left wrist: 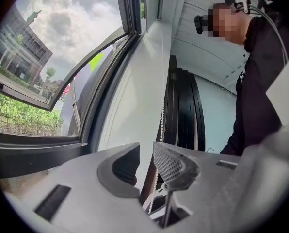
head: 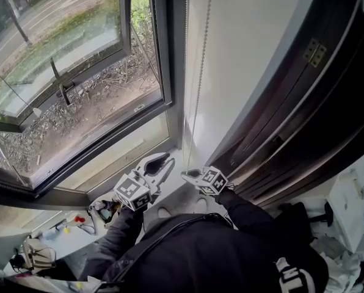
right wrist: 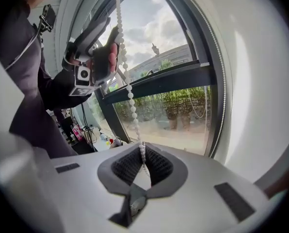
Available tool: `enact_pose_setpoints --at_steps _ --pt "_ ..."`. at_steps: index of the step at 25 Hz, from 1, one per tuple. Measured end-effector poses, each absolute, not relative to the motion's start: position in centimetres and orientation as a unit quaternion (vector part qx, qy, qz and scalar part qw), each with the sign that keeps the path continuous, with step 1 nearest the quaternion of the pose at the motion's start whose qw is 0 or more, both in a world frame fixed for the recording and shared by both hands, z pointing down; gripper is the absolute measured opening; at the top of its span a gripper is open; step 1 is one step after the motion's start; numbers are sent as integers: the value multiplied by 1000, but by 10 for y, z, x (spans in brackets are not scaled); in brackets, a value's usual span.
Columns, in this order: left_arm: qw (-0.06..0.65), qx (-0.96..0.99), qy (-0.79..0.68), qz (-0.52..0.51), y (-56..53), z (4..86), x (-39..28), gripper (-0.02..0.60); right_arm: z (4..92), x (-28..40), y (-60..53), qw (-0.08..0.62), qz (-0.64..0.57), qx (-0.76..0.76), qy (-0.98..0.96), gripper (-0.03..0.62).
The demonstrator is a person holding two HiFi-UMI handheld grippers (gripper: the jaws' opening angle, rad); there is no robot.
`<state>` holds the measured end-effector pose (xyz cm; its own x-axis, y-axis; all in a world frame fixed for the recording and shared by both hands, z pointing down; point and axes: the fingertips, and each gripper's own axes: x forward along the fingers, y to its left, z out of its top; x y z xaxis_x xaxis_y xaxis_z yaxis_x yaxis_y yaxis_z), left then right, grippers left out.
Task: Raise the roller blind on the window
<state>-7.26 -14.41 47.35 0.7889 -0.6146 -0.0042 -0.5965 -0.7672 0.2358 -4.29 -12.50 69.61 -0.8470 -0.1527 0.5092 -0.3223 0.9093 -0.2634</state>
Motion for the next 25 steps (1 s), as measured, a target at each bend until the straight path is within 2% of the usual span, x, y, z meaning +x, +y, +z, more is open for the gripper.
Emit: enact_pose_setpoints --at_steps 11,13,19,23,25 --pt "107 937 -329 -43 -142 476 -79 84 677 -46 -111 206 151 134 -957 25" --pt "107 937 -331 -42 -141 477 -80 84 669 -46 -116 196 155 145 -957 91" --pt "114 934 -334 -49 -141 477 -82 84 645 -42 -140 163 143 187 -958 216" --pt "116 933 -336 -50 -141 476 -82 84 634 -37 -159 143 132 226 -954 355" --pt "114 934 -335 -51 -141 476 -82 84 629 -33 -166 136 124 246 -952 396"
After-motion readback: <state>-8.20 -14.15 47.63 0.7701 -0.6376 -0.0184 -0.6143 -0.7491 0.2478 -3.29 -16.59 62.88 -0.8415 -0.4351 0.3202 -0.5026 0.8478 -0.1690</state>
